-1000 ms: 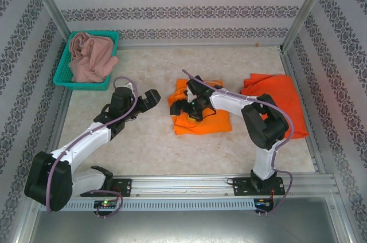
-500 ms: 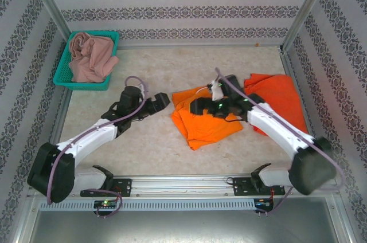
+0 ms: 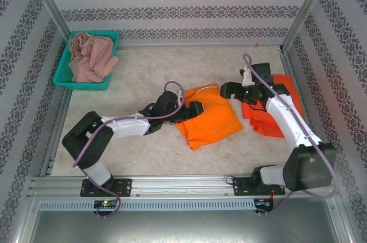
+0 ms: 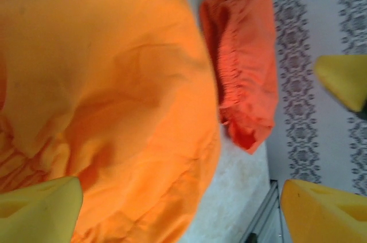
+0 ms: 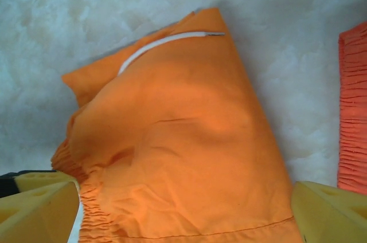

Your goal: Fold and stack the shorts

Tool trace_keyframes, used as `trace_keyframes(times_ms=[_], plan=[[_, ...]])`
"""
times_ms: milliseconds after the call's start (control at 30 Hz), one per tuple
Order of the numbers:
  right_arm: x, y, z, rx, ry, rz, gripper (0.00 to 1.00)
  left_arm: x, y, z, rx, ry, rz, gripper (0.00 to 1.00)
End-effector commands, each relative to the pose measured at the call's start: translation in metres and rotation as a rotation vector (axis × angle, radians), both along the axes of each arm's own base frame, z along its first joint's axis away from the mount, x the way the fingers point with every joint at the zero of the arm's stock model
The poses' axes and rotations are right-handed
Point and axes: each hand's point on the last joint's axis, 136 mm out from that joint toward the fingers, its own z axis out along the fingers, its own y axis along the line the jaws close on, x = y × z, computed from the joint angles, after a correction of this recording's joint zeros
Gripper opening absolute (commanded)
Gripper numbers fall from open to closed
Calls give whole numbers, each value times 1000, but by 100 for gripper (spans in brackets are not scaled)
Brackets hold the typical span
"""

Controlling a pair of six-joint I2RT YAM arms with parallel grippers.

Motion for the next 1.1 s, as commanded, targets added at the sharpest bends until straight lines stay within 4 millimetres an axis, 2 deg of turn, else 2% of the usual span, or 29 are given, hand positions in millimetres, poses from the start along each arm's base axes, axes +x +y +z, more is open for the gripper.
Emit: trace_keyframes(times_ms=[0, 67, 233, 467, 667, 767, 867, 933, 1067], plan=[[4, -3, -18, -59, 54, 70, 92, -1, -3, -19, 17, 10, -5, 89], [7, -1, -32, -76, 108, 112, 92, -5, 5, -40, 83, 35, -3, 89], [10, -3, -69, -136, 253, 196, 92, -11, 22, -63, 166, 64, -1, 89], [22, 1, -107, -154, 340, 286, 95, -10, 31, -67, 193, 69, -1, 89], [14, 29, -127, -75, 411, 367, 88, -8, 33, -68, 191, 70, 5, 90], [9, 38, -134, -64, 438, 384, 75, -7, 34, -67, 185, 70, 9, 90], [7, 45, -138, -57, 457, 383, 54, -4, 36, -62, 172, 60, 21, 90], [7, 45, -137, -68, 452, 370, 38, -1, 38, -53, 159, 42, 31, 91], [8, 36, -125, -142, 409, 321, 14, 9, 48, -20, 132, -29, 61, 93]])
